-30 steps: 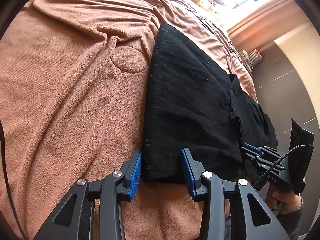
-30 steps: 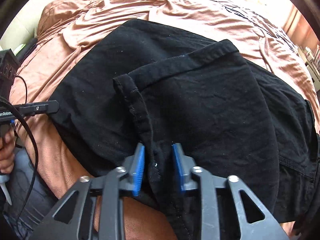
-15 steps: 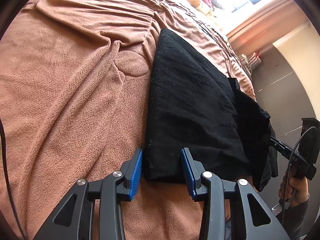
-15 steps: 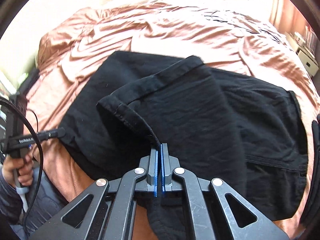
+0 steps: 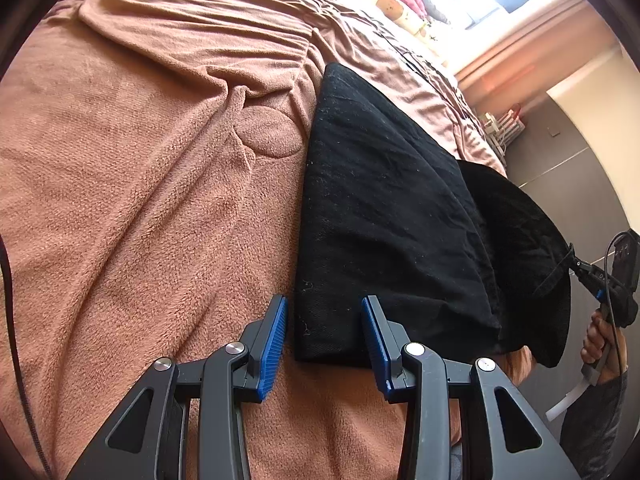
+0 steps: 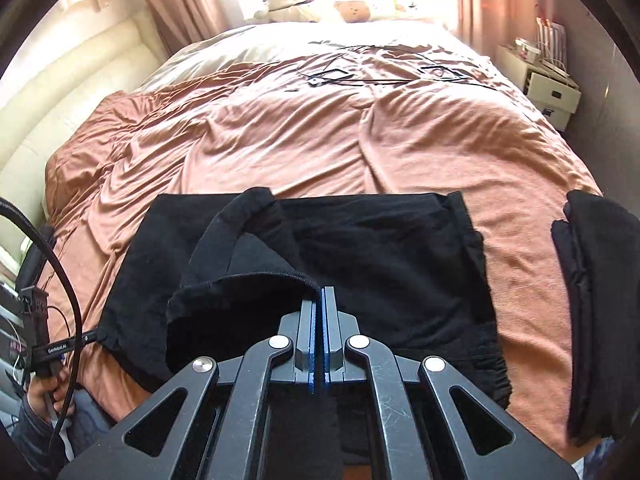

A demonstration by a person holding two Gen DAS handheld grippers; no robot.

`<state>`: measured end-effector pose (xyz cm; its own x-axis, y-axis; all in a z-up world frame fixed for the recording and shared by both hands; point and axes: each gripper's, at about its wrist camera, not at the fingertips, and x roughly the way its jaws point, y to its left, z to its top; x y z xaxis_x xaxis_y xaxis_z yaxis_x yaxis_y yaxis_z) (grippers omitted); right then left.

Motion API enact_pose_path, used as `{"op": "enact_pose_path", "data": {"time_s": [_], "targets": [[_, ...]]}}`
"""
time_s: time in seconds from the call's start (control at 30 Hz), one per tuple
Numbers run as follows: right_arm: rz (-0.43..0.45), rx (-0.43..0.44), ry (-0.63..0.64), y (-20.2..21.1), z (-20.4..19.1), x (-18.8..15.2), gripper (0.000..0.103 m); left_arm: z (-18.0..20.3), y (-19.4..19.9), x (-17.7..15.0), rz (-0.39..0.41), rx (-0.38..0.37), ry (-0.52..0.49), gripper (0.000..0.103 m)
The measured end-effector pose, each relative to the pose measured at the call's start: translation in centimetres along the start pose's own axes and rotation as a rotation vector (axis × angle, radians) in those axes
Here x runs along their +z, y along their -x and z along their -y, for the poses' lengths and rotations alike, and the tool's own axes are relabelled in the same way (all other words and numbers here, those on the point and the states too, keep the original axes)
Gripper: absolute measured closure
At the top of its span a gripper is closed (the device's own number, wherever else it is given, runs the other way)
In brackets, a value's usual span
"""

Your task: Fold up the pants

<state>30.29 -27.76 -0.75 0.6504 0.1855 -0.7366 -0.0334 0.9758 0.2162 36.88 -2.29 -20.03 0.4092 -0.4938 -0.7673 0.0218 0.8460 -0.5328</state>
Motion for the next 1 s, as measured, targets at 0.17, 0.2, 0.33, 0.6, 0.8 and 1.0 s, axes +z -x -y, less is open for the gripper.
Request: {"op": "enact_pose_path", "data": {"time_s": [0.17,0.2,0.33,0.6,0.8,1.0], "targets": [[0.011,-0.06,-0.071,0.7,3.1,0.8,0.103,0.0,0.0,0.0,-0.001,0.001,0.0,0.062],[0.015,-0.073,-0.088,0.7,3.7,1.0,0.103,0.0,0.1,0.0,-0.001,0.001,0.0,0.062],[-0.006,-0.112,-0.179,0.2,5.9,1.3,0.103,-0.1,0.1,0.0,-0.001,0.0,0.0,0.062],[-0.04,-0.134,-0.162,0.5,4.4,1.1,0.067,0.0,-0.2,0.2,0.0,0.008,-0.002,0.062],[0.018,-0.072,-0.187,1.9,5.4,1.5,0.044,0.1,-0.3,0.3,0.001,0.008,-0.001,0.062],[-0.042,0.078,-0.169,1.6,3.6,-0.3,0.044,0.1,-0.3,0.3,0.003,0.005,0.001,0.062]]}}
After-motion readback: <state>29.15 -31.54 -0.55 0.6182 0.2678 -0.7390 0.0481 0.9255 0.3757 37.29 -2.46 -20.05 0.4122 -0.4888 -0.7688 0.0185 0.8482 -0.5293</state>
